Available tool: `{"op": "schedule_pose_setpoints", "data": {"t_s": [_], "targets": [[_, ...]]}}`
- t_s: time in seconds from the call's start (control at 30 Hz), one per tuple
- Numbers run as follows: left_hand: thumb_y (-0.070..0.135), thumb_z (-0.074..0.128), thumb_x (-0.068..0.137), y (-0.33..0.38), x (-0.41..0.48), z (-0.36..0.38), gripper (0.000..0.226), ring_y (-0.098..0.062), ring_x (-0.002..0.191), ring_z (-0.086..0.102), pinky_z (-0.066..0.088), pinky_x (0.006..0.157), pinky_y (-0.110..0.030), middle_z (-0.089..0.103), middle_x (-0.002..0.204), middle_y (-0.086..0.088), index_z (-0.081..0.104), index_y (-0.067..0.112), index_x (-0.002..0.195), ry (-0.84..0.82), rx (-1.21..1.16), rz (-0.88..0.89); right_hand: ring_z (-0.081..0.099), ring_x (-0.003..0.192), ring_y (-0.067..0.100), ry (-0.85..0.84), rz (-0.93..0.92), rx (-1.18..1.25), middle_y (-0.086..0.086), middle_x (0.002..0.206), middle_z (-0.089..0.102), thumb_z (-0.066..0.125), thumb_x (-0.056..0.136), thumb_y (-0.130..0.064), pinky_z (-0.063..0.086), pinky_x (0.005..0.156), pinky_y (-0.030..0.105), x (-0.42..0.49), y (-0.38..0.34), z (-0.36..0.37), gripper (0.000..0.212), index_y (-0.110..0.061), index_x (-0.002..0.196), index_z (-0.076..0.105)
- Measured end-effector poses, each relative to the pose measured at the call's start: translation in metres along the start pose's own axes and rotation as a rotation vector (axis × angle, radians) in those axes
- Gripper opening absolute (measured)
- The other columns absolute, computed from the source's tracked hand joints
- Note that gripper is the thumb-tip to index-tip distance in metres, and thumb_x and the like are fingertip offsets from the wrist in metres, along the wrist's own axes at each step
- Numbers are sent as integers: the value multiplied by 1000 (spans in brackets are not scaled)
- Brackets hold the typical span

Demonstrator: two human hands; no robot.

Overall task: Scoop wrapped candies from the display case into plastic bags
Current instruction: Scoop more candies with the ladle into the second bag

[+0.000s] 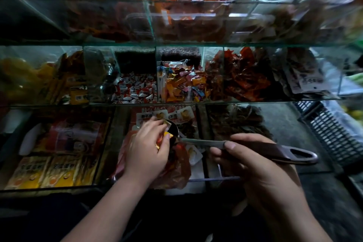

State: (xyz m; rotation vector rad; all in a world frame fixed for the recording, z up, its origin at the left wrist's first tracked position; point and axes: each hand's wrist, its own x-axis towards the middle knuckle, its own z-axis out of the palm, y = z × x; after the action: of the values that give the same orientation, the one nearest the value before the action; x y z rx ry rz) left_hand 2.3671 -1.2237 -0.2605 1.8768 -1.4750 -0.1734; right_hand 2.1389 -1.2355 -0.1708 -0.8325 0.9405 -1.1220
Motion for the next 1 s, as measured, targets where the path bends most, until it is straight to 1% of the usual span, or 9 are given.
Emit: {"op": "schedule_pose_setpoints", "data": {"t_s": [0.17,0.3,0.37,0.43,0.53,0.7,0.8,0.87,1.0], "targets": [[23,64,98,26,47,-12,31,-17,132,49,37,114,-33,61,134,-5,68,8,125,122,-96,110,77,83,39,35,19,150,12,73,74,72,69,-19,65,69,36,19,-17,10,15,-11,81,71],[19,59,98,32,64,-22,27,-7,117,53,39,103,-16,59,123,-3,66,7,121,397,-290,125,77,92,37,113,-14,308,6,75,75,62,95,-17,64,78,38,48,-21,16,11,-9,89,65],[19,58,97,30,61,-22,25,-6,113,55,41,99,-15,60,118,0,66,8,119,408,-338,78,76,96,35,147,-76,320,3,78,77,61,98,-14,64,78,35,67,-13,26,16,-13,84,70],[18,60,96,26,56,-19,24,0,111,54,41,96,-12,59,115,4,66,12,118,338,-350,31,77,96,21,146,-214,100,0,88,79,66,95,-16,62,77,26,86,0,41,12,-20,87,74],[17,64,95,20,51,-13,22,8,110,51,36,91,-2,58,115,9,66,19,117,237,-330,-42,70,88,-1,37,-560,-562,-7,88,74,69,93,-14,53,75,11,113,21,56,6,-15,97,74],[18,63,93,19,50,-13,22,14,91,54,38,78,1,58,113,12,64,29,112,203,-311,-50,65,101,19,-217,-810,-1069,7,109,69,65,91,-5,54,91,37,129,24,54,19,-6,109,70],[15,64,94,15,51,-12,22,19,83,52,38,74,3,57,113,12,66,22,115,203,-285,-72,66,104,21,-240,-895,-1139,7,111,69,66,90,-8,55,91,38,111,18,47,21,-5,111,70],[18,66,94,13,52,-12,29,22,88,50,35,76,4,54,117,12,65,19,122,174,-268,-94,68,98,16,-225,-952,-1029,6,105,71,68,89,-6,55,89,28,92,14,44,17,-5,105,71],[39,63,92,14,52,-13,57,12,126,36,27,102,-7,42,145,14,47,28,146,88,-264,-93,72,91,5,-163,-944,-770,-4,96,75,69,92,-14,53,81,15,48,1,40,9,-12,100,73]]}}
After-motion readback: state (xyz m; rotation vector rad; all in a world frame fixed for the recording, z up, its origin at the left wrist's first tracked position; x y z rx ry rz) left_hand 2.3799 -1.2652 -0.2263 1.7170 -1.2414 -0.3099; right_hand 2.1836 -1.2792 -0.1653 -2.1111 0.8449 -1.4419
